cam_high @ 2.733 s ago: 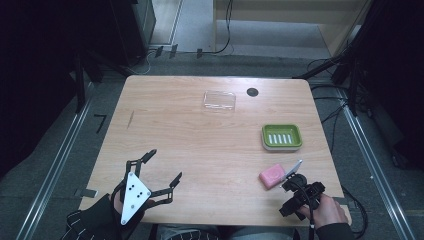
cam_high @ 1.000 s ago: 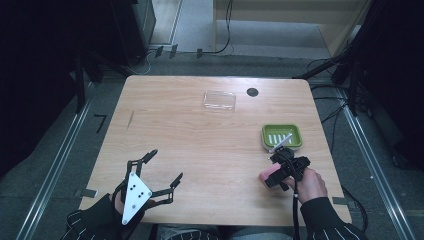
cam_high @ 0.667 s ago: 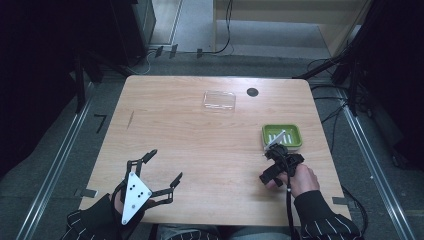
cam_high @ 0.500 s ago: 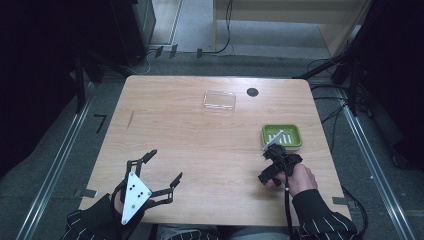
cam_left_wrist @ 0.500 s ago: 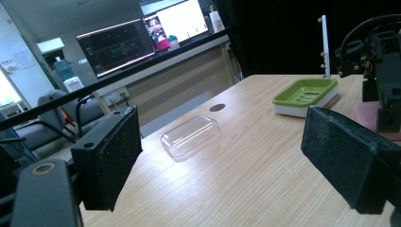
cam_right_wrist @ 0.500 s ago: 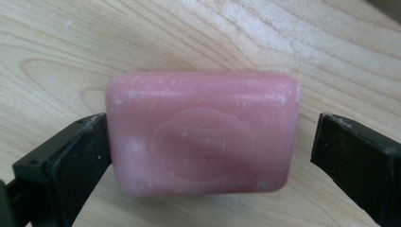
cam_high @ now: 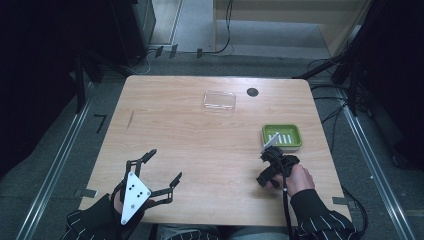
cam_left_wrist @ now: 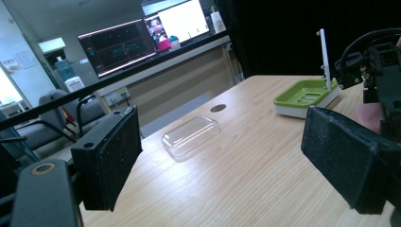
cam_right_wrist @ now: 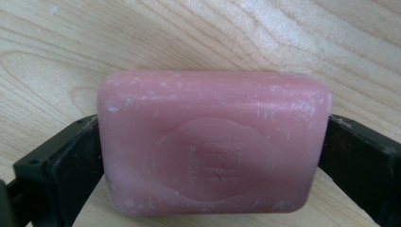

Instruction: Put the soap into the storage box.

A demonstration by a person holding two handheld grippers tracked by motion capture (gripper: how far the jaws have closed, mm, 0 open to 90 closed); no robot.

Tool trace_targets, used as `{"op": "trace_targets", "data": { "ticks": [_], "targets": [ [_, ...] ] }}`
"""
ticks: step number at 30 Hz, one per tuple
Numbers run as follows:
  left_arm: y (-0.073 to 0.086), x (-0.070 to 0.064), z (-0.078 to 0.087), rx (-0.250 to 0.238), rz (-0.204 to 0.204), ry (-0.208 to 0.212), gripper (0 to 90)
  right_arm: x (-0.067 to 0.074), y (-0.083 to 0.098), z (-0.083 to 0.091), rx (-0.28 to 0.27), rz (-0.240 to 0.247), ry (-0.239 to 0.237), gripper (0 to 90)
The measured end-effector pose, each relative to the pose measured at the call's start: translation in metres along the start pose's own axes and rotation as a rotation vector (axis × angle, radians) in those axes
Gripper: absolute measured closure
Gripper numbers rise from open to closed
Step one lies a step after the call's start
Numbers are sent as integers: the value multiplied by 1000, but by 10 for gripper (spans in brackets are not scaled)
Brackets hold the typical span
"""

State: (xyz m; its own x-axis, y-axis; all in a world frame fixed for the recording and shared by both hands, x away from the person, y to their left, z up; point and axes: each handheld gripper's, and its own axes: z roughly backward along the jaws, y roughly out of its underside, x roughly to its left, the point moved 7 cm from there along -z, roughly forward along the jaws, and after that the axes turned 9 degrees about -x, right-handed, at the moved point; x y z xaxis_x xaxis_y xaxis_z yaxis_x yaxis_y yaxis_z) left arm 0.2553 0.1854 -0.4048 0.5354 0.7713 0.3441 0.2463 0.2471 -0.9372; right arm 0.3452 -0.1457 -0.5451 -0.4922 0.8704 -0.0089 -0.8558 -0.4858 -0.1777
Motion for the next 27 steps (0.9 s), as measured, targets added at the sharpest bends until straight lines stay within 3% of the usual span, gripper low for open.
{"op": "trace_targets", "data": {
  "ticks": [13, 27],
  "targets": [
    [0, 0, 0, 0, 0, 1, 136, 3, 1, 2, -3, 13, 7, 126],
    [0, 0, 0, -1, 0, 0, 136, 2, 3, 4, 26, 45, 5, 132]
  ]
}}
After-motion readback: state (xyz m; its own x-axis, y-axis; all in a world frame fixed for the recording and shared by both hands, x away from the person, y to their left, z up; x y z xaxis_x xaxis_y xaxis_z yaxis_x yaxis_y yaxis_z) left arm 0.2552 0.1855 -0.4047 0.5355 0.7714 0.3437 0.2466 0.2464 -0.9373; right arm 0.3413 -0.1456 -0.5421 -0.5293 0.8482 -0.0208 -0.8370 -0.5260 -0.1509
